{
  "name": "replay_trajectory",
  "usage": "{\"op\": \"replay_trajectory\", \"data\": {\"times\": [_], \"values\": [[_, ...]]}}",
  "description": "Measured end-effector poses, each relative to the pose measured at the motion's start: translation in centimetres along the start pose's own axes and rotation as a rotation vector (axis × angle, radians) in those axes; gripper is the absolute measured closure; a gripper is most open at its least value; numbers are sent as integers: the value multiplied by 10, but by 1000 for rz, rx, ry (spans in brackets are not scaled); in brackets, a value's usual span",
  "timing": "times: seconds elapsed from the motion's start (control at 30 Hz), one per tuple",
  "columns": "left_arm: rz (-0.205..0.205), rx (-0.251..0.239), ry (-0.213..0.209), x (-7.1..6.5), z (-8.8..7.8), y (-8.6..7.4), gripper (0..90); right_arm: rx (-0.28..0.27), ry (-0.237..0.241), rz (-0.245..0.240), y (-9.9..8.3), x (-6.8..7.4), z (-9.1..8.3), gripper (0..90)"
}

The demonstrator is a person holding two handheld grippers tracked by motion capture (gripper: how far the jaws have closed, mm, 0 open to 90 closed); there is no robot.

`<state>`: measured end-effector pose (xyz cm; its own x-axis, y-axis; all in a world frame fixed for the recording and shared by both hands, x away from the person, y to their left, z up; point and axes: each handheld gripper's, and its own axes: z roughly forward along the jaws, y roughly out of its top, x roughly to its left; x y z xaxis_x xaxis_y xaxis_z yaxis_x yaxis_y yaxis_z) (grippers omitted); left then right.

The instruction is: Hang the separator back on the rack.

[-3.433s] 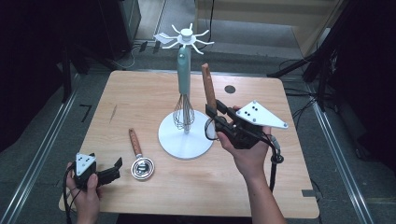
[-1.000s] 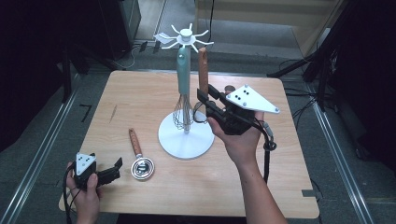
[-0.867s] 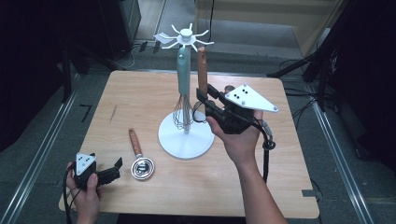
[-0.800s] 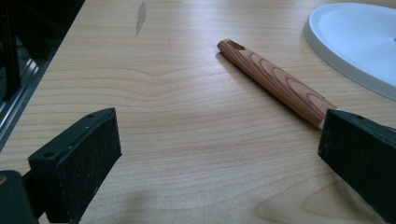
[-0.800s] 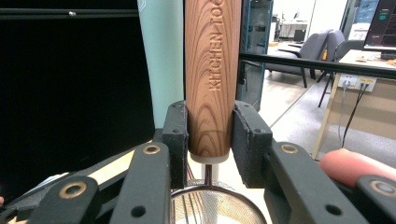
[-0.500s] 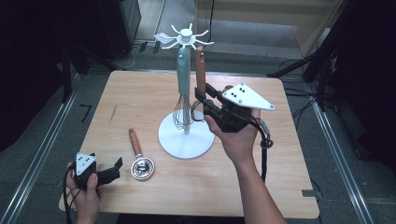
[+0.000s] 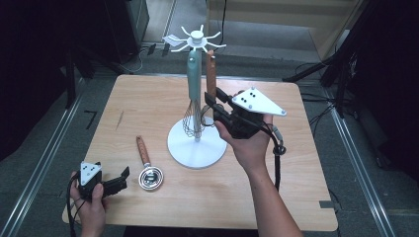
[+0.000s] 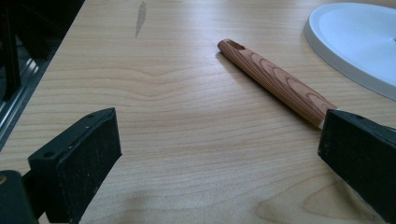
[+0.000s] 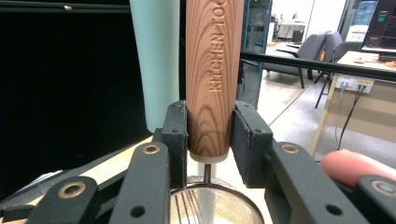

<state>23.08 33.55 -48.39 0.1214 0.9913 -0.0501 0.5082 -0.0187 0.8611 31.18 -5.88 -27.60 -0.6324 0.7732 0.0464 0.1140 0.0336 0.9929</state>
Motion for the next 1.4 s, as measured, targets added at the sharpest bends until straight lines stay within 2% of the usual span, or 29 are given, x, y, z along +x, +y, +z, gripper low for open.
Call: {"op": "replay_trajectory", "data": {"times": [0.4, 0.9, 1.13, 1.3, 1.4], "values": [[-2, -1, -2, 0, 0, 0, 0, 1, 26, -10, 2, 2, -1, 619], [-2, 0, -2, 0, 0, 0, 0, -24, 25, -3, 6, -2, -10, 597], [-1, 0, -2, 0, 0, 0, 0, -25, 2, -5, 7, -5, -12, 655], [-1, 0, -3, 0, 0, 0, 0, -30, -15, 14, 9, -10, -9, 747], [-1, -1, -3, 1, 0, 0, 0, -34, -37, 5, 12, -10, -6, 819]]}}
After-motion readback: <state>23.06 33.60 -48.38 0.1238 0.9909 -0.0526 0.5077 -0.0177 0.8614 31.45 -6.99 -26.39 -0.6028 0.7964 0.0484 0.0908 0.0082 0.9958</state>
